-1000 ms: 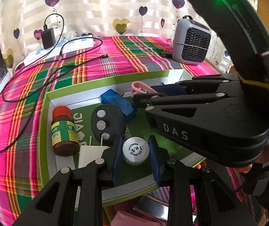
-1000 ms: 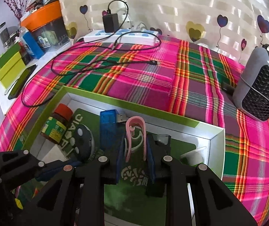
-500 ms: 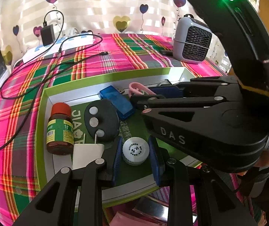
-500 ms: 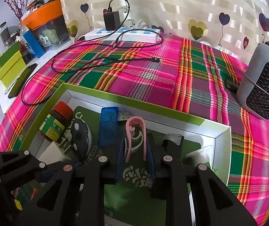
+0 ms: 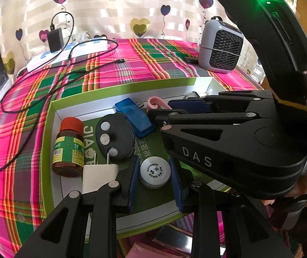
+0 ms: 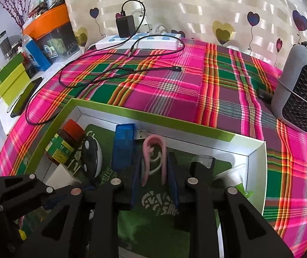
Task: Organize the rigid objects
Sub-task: 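Lower the white container and open the left gripper while the right releases the pink clip, then withdraw both open grippers from the box toward the pink block and silver bar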
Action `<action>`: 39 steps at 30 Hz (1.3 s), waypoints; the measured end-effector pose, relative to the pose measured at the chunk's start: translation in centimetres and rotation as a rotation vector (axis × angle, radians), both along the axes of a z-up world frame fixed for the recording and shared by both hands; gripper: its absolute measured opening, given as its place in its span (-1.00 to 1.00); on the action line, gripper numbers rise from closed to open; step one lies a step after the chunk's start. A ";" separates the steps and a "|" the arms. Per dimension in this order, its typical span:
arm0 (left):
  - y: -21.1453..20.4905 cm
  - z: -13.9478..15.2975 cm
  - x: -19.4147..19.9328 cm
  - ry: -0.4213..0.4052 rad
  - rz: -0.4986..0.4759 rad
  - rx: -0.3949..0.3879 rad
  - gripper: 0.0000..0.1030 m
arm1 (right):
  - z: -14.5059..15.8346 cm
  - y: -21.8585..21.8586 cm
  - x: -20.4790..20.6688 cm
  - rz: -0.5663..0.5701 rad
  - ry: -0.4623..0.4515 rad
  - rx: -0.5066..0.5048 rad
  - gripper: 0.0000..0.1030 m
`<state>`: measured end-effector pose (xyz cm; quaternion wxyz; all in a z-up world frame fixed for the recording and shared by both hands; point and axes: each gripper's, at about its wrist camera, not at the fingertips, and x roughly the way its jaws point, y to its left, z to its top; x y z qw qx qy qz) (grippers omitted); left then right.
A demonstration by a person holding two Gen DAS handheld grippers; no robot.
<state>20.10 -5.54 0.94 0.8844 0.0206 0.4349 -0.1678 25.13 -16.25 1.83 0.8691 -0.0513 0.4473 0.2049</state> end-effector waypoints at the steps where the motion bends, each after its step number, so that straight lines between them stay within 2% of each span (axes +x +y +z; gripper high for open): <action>1: 0.0 0.0 -0.1 0.000 0.000 0.001 -0.46 | 0.0 0.0 0.0 -0.002 -0.004 -0.001 -0.45; 11: -0.2 0.5 -0.8 -0.031 0.009 0.028 -0.27 | 0.4 -0.2 -0.8 -0.005 -0.020 0.022 -0.28; 35: 1.3 3.7 -5.4 -0.124 0.058 -0.016 -0.26 | 3.1 -3.2 -5.7 -0.099 -0.079 0.132 -0.27; 39: 2.4 4.5 -6.4 -0.145 0.091 -0.040 -0.26 | 3.5 -3.5 -7.1 -0.110 -0.107 0.116 -0.27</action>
